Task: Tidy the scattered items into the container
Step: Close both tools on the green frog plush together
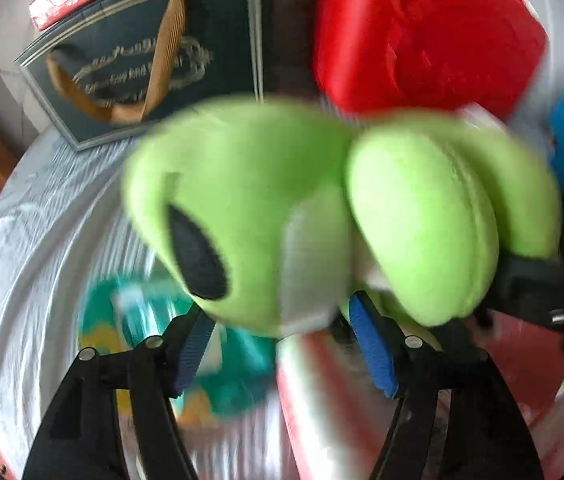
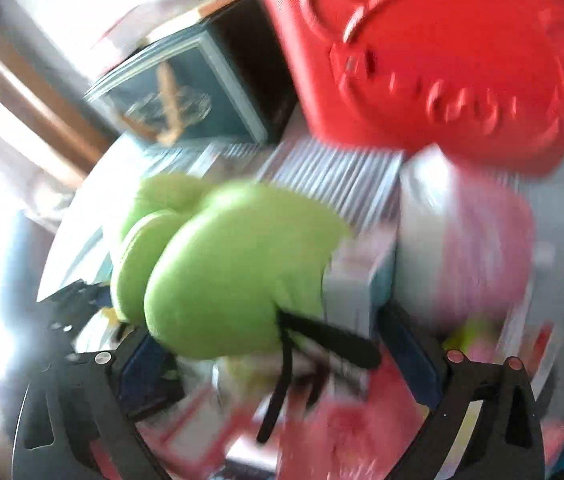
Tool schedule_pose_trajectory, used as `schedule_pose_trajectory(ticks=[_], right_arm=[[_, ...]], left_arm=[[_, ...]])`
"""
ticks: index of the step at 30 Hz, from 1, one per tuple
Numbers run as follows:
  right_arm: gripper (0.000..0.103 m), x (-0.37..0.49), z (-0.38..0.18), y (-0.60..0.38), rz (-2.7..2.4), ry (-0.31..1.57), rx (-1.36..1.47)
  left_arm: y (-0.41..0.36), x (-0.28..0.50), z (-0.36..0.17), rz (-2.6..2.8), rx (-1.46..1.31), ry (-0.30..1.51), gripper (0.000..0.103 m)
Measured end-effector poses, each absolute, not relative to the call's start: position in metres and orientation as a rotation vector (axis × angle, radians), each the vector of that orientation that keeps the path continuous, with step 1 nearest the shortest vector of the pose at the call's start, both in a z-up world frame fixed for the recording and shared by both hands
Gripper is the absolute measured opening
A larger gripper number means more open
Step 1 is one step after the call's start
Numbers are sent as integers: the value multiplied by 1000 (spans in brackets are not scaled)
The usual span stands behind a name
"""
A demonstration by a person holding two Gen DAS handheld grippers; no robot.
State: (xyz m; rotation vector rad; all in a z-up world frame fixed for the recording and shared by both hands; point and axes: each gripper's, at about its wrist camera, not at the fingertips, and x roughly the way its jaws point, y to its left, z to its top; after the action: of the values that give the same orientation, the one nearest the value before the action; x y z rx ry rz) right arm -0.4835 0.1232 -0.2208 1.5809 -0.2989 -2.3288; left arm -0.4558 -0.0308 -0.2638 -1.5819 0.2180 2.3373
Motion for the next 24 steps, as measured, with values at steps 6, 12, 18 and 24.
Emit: schedule_pose_trajectory(ticks=[6, 12, 18, 24], right_arm=[[77, -418, -230, 100, -2211, -326, 1582], [87, -422, -201, 102, -2444, -212, 1499], [90, -468, -225, 99, -2459, -239, 1620], [88, -526, -251, 158, -2516, -539, 1714]], left_arm=[[-61, -398, -248, 2329, -1550, 159, 67], [-79, -418, -210, 2515, -1399, 187, 68], [-76, -484, -234, 2489, -1446, 222, 68], [-57, -520, -252, 2396, -1421, 233, 68]])
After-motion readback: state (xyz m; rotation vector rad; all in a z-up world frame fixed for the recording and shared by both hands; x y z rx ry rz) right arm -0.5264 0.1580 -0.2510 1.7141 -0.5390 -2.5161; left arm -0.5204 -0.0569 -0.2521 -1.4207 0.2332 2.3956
